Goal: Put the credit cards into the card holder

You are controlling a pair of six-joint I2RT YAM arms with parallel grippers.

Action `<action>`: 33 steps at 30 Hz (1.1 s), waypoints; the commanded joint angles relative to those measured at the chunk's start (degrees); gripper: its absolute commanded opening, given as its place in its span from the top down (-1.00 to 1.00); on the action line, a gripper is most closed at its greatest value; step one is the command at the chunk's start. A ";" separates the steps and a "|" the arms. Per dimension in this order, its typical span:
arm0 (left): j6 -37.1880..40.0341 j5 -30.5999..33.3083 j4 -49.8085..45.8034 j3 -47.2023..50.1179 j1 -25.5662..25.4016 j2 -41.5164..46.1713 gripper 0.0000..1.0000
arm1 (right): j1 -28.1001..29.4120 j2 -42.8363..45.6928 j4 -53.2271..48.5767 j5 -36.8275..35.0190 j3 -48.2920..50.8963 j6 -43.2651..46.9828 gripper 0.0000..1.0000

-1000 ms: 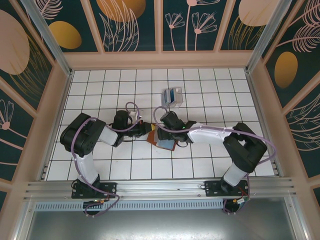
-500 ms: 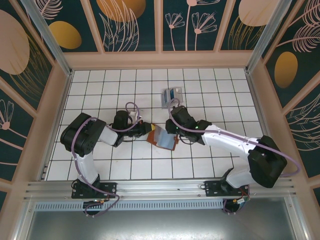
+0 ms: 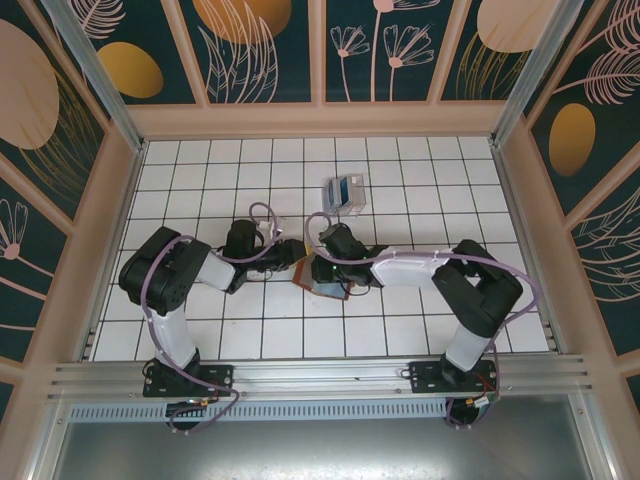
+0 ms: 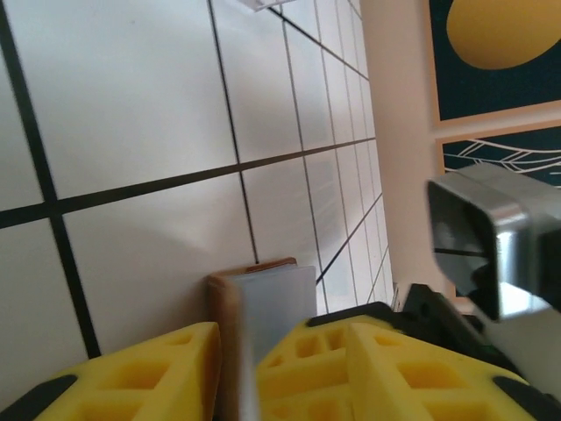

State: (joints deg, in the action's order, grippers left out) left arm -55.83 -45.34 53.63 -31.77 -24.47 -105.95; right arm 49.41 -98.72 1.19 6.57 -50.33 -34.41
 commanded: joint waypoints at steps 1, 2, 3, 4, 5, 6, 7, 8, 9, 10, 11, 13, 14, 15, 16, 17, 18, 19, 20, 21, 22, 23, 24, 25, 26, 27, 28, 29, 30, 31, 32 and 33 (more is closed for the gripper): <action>0.84 1.46 -1.67 0.80 1.40 3.13 0.11 | 0.49 -2.46 3.15 3.75 -2.87 2.58 0.63; 0.98 1.57 -2.78 1.10 2.03 3.49 0.11 | 0.72 -3.19 3.37 4.29 -3.33 3.21 0.61; 0.69 1.87 -3.04 1.70 2.65 3.90 0.11 | 0.97 -3.63 3.36 4.54 -3.69 3.76 0.59; 0.47 2.23 -3.32 2.49 3.34 4.45 0.11 | 1.11 -4.42 3.08 4.87 -4.07 4.54 0.56; 0.81 2.95 -4.30 3.01 3.85 5.08 0.13 | 1.30 -5.06 2.66 5.15 -4.50 5.40 0.53; 1.68 3.54 -6.23 3.10 4.15 5.62 0.14 | 1.47 -5.50 2.15 5.25 -4.87 5.98 0.51; 3.32 4.35 -9.22 2.84 4.25 6.21 0.19 | 1.72 -5.87 1.54 5.25 -5.13 6.79 0.49; 5.28 5.29 -13.07 2.36 4.25 6.74 0.33 | 1.99 -5.96 0.95 5.06 -5.31 7.52 0.48; 6.69 6.23 -16.37 2.09 4.25 7.27 0.48 | 2.20 -5.97 0.39 4.74 -5.38 7.78 0.47; 8.24 7.25 -19.38 2.09 4.25 7.36 0.64 | 2.27 -5.72 -0.22 4.44 -5.48 8.04 0.46; 9.27 7.86 -20.61 2.71 4.25 9.17 0.74 | 2.27 -5.41 -0.55 4.33 -5.45 8.08 0.44; 9.18 8.73 -20.46 4.41 4.25 10.43 0.88 | 2.18 -4.36 -1.08 4.43 -5.40 7.83 0.42; 8.38 8.75 -19.48 5.19 4.25 10.55 1.00 | 2.14 -3.79 -1.19 5.22 -5.56 7.47 0.41; 7.39 8.47 -18.39 5.89 4.25 10.44 1.00 | 2.10 -3.33 -1.26 6.27 -5.71 7.01 0.40; 6.26 8.26 -17.02 6.39 4.25 10.05 1.00 | 2.01 -3.04 -1.49 7.28 -6.12 6.30 0.40; 4.75 8.21 -15.41 7.14 4.17 9.66 1.00 | 2.06 -2.71 -1.76 7.85 -6.70 5.67 0.40; 3.13 8.46 -13.62 7.98 4.04 9.38 1.00 | 2.09 -2.58 -1.97 8.02 -7.04 5.42 0.40; 1.02 8.92 -11.53 8.90 3.83 8.83 1.00 | 2.11 -2.53 -2.08 7.64 -7.25 5.33 0.40; -0.86 10.19 -9.30 9.73 3.50 8.19 1.00 | 2.11 -2.44 -2.47 6.61 -7.25 5.33 0.40; -3.68 11.86 -6.80 10.76 2.73 8.13 1.00 | 2.02 -2.35 -3.28 5.48 -7.33 5.17 0.41; -7.50 13.31 -2.31 12.16 1.69 5.96 1.00 | 1.86 -2.23 -4.85 4.37 -7.61 4.51 0.42; -12.15 13.69 3.30 13.29 0.56 4.45 1.00 | 1.80 -2.04 -7.00 3.27 -8.33 3.57 0.42; -15.95 14.25 7.89 14.02 -0.55 3.34 1.00 | 1.84 -1.61 -8.58 2.51 -8.97 2.76 0.42; -19.58 15.47 12.20 14.56 -1.81 1.79 1.00 | 2.00 -0.82 -10.18 1.69 -9.38 1.72 0.42; -22.13 17.37 14.95 14.90 -2.93 0.74 1.00 | 2.05 -0.09 -10.85 1.44 -9.37 0.79 0.42; -23.89 19.12 17.44 15.02 -4.09 -0.40 1.00 | 2.10 0.87 -11.14 1.34 -8.94 -0.33 0.42; -24.74 20.47 18.69 14.58 -5.01 -1.50 1.00 | 2.13 1.72 -11.25 1.30 -8.48 -1.30 0.43; -25.41 21.42 19.24 14.02 -5.63 -2.37 1.00 | 2.19 2.31 -11.61 1.10 -8.22 -1.90 0.44; -26.52 22.35 20.37 13.75 -5.93 -3.34 1.00 | 2.21 2.96 -12.39 0.14 -8.04 -2.69 0.45; -28.01 23.09 22.60 13.98 -6.09 -4.25 1.00 | 2.35 3.63 -13.14 -1.25 -7.99 -3.17 0.46; -29.23 23.69 24.70 14.37 -6.06 -4.86 1.00 | 2.53 4.26 -13.45 -2.20 -7.75 -3.49 0.47; -30.14 24.19 26.43 14.69 -6.11 -5.34 1.00 | 2.55 4.82 -13.50 -2.69 -7.40 -3.80 0.48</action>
State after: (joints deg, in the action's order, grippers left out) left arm -79.64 -25.96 72.36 -17.93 -30.39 -108.97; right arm 51.44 -96.77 -8.95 7.27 -57.91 -35.31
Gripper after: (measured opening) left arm 0.067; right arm 0.263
